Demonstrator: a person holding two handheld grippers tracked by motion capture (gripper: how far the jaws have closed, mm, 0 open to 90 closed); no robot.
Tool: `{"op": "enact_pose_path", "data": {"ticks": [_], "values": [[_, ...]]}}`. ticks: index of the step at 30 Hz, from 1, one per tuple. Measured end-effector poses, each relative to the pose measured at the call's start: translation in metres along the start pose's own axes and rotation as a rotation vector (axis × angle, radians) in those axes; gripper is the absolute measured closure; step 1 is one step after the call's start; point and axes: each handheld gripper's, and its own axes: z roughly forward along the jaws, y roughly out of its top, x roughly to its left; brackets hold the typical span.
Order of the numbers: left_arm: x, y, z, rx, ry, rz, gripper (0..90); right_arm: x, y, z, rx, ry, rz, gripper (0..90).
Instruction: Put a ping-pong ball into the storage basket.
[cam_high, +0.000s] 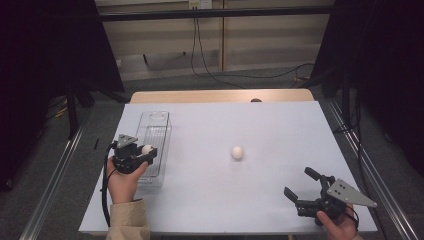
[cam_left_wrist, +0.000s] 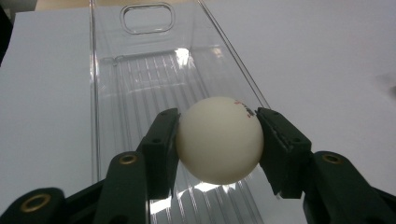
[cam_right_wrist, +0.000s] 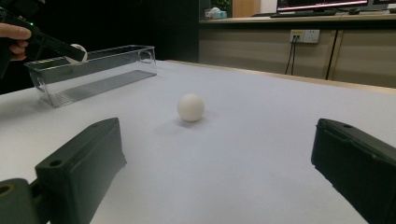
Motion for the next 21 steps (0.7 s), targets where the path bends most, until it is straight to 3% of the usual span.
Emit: {"op": "enact_pose_path", "data": {"ticks": [21], "values": [[0.0007,-0.0022,0.0032,0.020,0.010,0.004,51.0,0.0002,0.0002,-0.0001,-0.002,-0.001,0.004,1.9]]}}
